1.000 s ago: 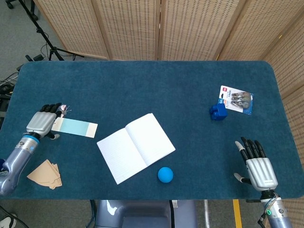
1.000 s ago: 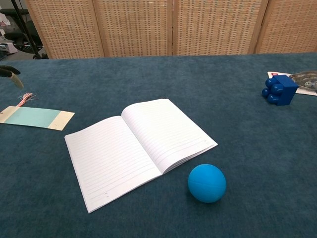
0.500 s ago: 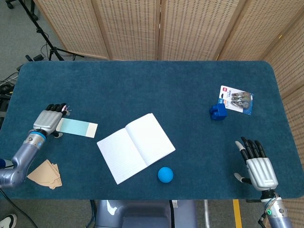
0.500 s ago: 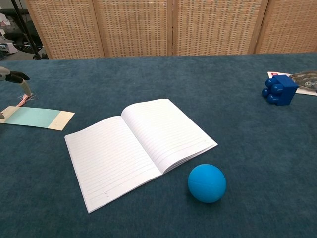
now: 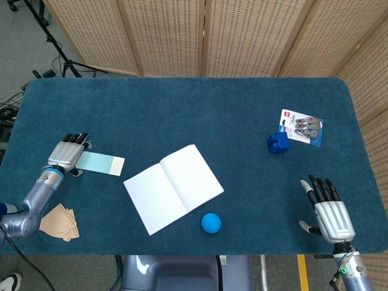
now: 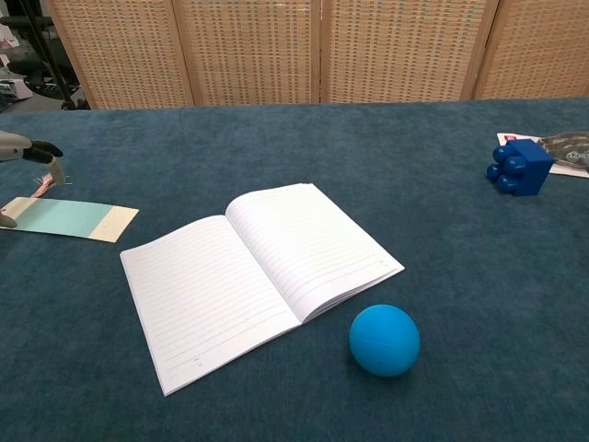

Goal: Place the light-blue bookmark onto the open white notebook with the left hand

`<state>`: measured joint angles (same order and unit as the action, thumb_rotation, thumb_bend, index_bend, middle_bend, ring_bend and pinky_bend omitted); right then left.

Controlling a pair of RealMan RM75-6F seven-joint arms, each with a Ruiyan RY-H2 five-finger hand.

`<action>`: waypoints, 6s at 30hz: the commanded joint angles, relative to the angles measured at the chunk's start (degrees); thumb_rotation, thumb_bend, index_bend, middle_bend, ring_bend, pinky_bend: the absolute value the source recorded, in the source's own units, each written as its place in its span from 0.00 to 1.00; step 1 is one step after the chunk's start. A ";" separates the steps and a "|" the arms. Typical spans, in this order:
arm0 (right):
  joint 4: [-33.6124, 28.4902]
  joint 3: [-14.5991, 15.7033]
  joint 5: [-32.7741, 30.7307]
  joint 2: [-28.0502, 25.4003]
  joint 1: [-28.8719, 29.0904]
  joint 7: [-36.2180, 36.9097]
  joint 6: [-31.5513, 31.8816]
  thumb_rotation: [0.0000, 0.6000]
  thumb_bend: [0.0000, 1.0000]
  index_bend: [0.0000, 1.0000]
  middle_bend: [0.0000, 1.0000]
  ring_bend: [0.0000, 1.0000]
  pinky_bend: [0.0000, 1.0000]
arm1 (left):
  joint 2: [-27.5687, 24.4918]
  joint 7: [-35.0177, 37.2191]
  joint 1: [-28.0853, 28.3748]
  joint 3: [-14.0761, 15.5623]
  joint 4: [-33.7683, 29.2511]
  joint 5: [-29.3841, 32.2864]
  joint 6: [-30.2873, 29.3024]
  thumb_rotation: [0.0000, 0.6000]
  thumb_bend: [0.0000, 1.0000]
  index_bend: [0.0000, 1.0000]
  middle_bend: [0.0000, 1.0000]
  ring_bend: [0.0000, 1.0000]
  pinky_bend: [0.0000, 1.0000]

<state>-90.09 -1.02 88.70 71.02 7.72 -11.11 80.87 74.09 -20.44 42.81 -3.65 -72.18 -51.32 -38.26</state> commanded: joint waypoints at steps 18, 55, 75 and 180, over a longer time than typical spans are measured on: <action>0.07 0.14 0.32 -0.03 0.07 0.39 0.03 1.00 0.09 0.00 0.00 0.00 0.00 | 4.68 -2.48 -0.33 1.43 3.67 -1.99 -3.66 1.00 0.20 0.27 0.00 0.00 0.00; 0.02 0.27 0.43 0.00 0.11 0.35 -0.04 1.00 0.09 0.00 0.00 0.00 0.00 | 6.77 -3.24 -0.23 1.16 5.52 -1.73 -3.14 1.00 0.24 0.30 0.00 0.00 0.00; -0.07 0.32 0.58 -0.09 0.02 0.32 0.18 1.00 0.09 0.00 0.00 0.00 0.00 | 7.36 -3.37 -0.60 1.19 6.40 -1.84 -3.43 1.00 0.30 0.32 0.00 0.00 0.00; -0.68 -0.43 1.23 -3.08 -1.14 6.81 2.77 1.00 0.09 0.00 0.00 0.00 0.00 | 12.87 -23.29 6.61 3.96 -17.04 -15.22 -13.38 1.00 0.30 0.32 0.00 0.00 0.00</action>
<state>-90.78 -1.45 89.93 67.94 6.57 -4.31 83.63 86.95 -43.73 49.41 0.31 -89.22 -66.54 -51.63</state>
